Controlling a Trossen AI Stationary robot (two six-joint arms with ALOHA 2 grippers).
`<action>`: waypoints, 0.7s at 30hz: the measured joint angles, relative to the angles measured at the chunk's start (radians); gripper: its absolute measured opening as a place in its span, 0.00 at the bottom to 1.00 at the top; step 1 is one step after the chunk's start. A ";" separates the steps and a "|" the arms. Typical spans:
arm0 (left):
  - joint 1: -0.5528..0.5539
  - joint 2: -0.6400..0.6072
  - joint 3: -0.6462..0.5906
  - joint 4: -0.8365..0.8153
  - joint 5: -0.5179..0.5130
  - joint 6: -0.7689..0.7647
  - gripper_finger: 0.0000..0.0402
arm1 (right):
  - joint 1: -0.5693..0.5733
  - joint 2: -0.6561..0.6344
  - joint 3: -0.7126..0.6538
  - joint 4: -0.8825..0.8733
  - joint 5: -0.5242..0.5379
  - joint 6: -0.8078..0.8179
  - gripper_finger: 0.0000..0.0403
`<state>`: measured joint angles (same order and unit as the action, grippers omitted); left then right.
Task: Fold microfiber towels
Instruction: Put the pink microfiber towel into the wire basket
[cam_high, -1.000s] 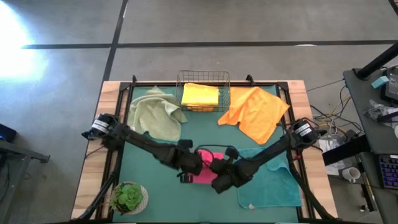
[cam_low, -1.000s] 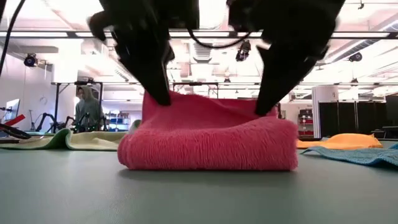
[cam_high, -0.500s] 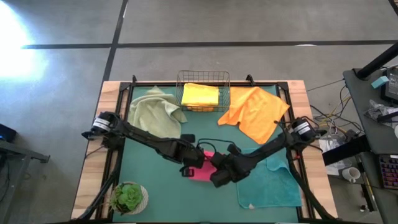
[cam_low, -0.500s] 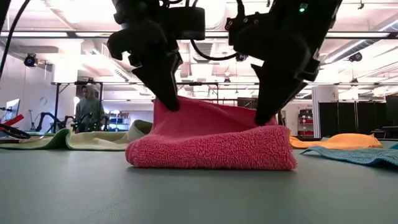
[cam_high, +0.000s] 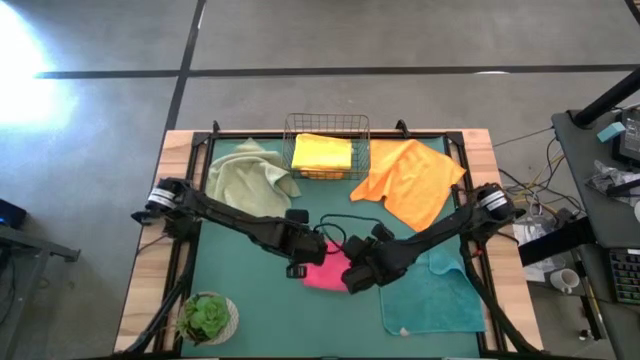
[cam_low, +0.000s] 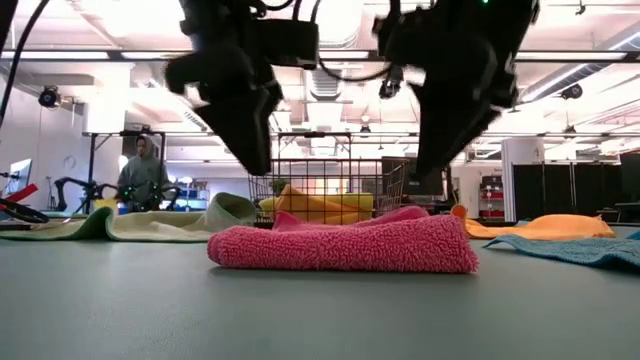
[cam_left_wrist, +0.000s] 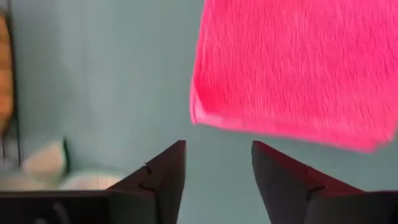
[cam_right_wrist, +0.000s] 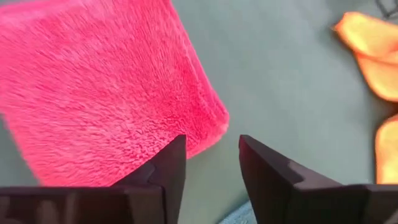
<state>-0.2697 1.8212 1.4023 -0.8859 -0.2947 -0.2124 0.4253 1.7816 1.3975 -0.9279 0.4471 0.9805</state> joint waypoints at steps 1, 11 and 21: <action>-0.005 -0.005 0.005 -0.030 0.015 -0.026 0.43 | 0.007 -0.015 0.000 0.000 0.000 -0.009 0.36; -0.223 -0.034 -0.032 0.031 0.044 -0.065 0.44 | 0.175 -0.068 -0.011 0.052 -0.003 -0.118 0.36; -0.322 -0.029 -0.159 0.364 -0.039 -0.061 0.44 | 0.225 -0.064 -0.096 0.340 -0.003 -0.365 0.46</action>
<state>-0.5921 1.7919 1.2434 -0.5223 -0.3335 -0.2732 0.6502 1.7172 1.3012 -0.5880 0.4446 0.6152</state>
